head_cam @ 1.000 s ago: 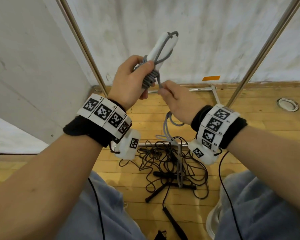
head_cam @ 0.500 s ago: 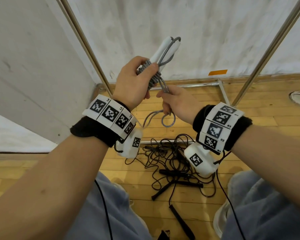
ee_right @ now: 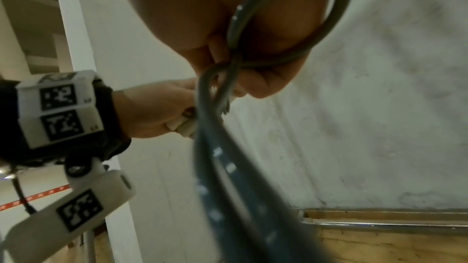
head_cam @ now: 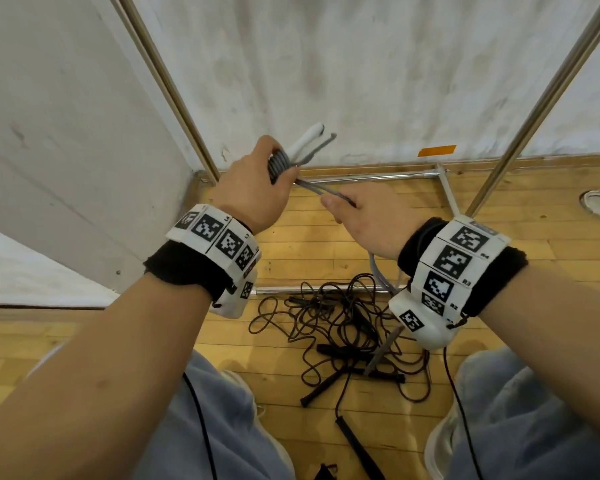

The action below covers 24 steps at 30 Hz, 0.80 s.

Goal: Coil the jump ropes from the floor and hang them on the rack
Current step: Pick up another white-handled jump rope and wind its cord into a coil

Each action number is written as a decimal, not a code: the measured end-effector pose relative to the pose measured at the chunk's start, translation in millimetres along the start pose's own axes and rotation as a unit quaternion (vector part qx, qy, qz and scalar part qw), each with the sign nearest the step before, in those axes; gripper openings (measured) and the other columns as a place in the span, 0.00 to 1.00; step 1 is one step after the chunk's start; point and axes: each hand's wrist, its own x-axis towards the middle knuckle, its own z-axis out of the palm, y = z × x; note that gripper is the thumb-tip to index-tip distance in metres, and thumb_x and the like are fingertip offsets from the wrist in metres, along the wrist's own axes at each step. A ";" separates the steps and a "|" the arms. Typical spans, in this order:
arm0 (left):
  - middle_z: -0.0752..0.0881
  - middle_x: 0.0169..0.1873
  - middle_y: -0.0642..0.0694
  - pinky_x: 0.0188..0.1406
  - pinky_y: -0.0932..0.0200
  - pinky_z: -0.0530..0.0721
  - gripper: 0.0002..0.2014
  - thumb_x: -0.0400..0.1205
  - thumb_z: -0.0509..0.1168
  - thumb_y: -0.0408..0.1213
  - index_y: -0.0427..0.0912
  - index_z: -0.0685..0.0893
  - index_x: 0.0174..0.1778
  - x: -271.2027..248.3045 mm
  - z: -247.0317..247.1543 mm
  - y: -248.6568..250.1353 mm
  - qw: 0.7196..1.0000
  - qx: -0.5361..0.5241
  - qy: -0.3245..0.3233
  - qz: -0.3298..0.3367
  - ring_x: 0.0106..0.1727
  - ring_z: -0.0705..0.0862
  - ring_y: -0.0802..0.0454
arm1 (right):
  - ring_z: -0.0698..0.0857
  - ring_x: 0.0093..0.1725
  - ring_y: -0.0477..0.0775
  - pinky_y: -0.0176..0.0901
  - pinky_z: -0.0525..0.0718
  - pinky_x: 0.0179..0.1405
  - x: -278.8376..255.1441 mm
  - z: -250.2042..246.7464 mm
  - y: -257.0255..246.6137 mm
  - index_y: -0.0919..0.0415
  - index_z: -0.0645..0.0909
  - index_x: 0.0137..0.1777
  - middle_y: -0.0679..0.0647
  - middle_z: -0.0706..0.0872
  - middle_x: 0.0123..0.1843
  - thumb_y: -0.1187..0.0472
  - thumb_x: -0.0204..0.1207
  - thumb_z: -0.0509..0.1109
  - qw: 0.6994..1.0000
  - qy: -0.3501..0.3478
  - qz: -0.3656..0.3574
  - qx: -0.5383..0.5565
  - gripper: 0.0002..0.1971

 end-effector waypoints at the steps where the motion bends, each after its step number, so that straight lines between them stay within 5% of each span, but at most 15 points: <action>1: 0.79 0.36 0.52 0.31 0.55 0.74 0.14 0.82 0.62 0.53 0.50 0.71 0.57 -1.1 1.7 -0.2 1.000 0.026 -0.012 0.006 0.32 0.78 0.50 | 0.71 0.28 0.50 0.41 0.66 0.27 0.2 -2.7 -0.1 0.63 0.76 0.39 0.50 0.72 0.28 0.48 0.86 0.51 1.000 -0.003 0.000 -0.008 0.22; 8: 0.79 0.38 0.51 0.31 0.53 0.78 0.12 0.83 0.62 0.50 0.50 0.67 0.54 -8.0 8.1 6.3 0.979 0.129 -0.152 0.030 0.35 0.80 0.48 | 0.69 0.24 0.44 0.25 0.69 0.22 -0.4 -22.1 3.0 0.58 0.78 0.39 0.45 0.72 0.26 0.56 0.85 0.56 0.999 0.028 -0.019 0.012 0.15; 13: 0.78 0.38 0.55 0.26 0.60 0.65 0.11 0.84 0.60 0.50 0.53 0.73 0.60 -17.7 17.7 22.7 0.963 0.136 -0.223 0.073 0.32 0.73 0.60 | 0.75 0.33 0.49 0.37 0.68 0.31 6.4 -28.5 7.0 0.60 0.79 0.39 0.49 0.77 0.32 0.54 0.85 0.56 0.997 0.042 -0.027 -0.053 0.17; 16: 0.76 0.32 0.58 0.25 0.61 0.64 0.12 0.82 0.60 0.53 0.53 0.75 0.58 -21.6 19.2 31.1 0.961 0.126 -0.221 0.108 0.32 0.72 0.62 | 0.78 0.39 0.55 0.46 0.73 0.38 8.4 -36.4 11.3 0.62 0.81 0.41 0.54 0.81 0.37 0.53 0.84 0.56 0.992 0.081 -0.040 -0.086 0.18; 21: 0.82 0.33 0.54 0.31 0.57 0.77 0.20 0.73 0.62 0.68 0.55 0.80 0.45 -25.0 19.6 42.9 0.965 0.093 -0.203 0.139 0.36 0.80 0.55 | 0.80 0.40 0.56 0.49 0.76 0.42 9.3 -44.0 10.1 0.61 0.81 0.39 0.53 0.81 0.36 0.50 0.83 0.57 0.989 0.110 -0.041 -0.093 0.18; 24: 0.81 0.28 0.54 0.26 0.59 0.71 0.16 0.74 0.63 0.64 0.54 0.80 0.39 -27.4 19.7 47.0 0.969 0.074 -0.182 0.148 0.32 0.80 0.55 | 0.80 0.41 0.57 0.51 0.78 0.43 10.0 -44.4 10.2 0.63 0.82 0.42 0.55 0.82 0.38 0.49 0.83 0.57 0.987 0.115 -0.040 -0.108 0.20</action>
